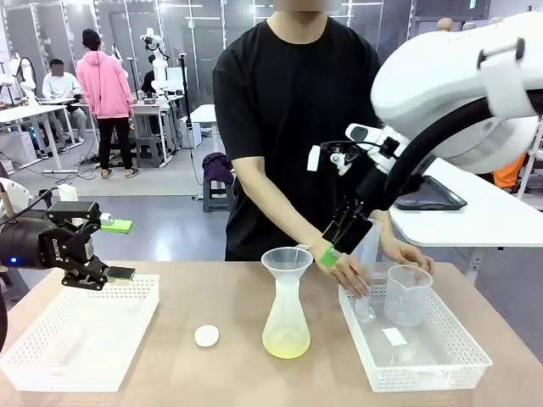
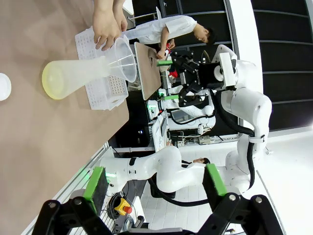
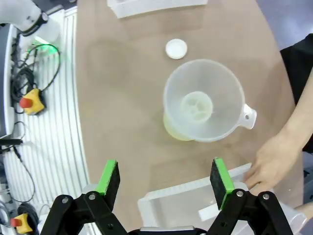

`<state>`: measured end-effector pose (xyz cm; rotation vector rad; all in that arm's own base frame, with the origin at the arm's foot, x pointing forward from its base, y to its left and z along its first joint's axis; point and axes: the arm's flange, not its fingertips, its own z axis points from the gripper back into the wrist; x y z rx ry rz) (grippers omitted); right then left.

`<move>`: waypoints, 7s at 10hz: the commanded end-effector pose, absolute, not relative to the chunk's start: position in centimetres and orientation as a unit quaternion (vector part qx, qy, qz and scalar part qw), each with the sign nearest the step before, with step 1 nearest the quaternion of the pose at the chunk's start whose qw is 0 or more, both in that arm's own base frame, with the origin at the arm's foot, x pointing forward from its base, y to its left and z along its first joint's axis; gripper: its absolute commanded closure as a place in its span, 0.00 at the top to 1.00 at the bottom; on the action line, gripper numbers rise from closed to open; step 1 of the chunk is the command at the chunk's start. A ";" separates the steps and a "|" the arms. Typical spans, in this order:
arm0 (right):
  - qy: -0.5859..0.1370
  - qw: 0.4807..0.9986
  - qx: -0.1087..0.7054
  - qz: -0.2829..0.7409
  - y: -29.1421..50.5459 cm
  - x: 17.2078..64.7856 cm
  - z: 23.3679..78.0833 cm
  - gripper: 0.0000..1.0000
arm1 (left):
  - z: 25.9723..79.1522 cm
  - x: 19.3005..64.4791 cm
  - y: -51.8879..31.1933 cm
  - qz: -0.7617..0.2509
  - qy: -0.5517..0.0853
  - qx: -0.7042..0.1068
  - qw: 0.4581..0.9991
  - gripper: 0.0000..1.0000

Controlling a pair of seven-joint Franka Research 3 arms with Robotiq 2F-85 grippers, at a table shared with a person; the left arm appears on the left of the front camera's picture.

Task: Prepare the solutions needed for the experiment.
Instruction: Once the solution is in the Big flask , pick up the Plastic Funnel and place it back into the right Organizing basket.

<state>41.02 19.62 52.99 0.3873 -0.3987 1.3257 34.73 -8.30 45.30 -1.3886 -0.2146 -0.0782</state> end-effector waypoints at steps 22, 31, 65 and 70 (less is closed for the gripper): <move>-0.067 0.957 0.097 0.264 24.2 47.9 51.6 0.93 | 45.5 34.7 -8.4 -0.037 -0.096 -0.644 0.758 1.00; -0.050 0.974 0.154 0.161 24.2 48.5 47.4 0.93 | 45.5 34.7 -8.4 -0.037 -0.096 -0.644 0.758 1.00; -0.030 0.973 0.192 0.126 24.3 48.2 48.0 0.01 | 45.5 34.7 -8.4 -0.037 -0.096 -0.644 0.758 1.00; -0.057 0.968 0.208 0.126 23.4 47.2 49.1 0.01 | 45.5 34.7 -8.4 -0.037 -0.096 -0.644 0.758 1.00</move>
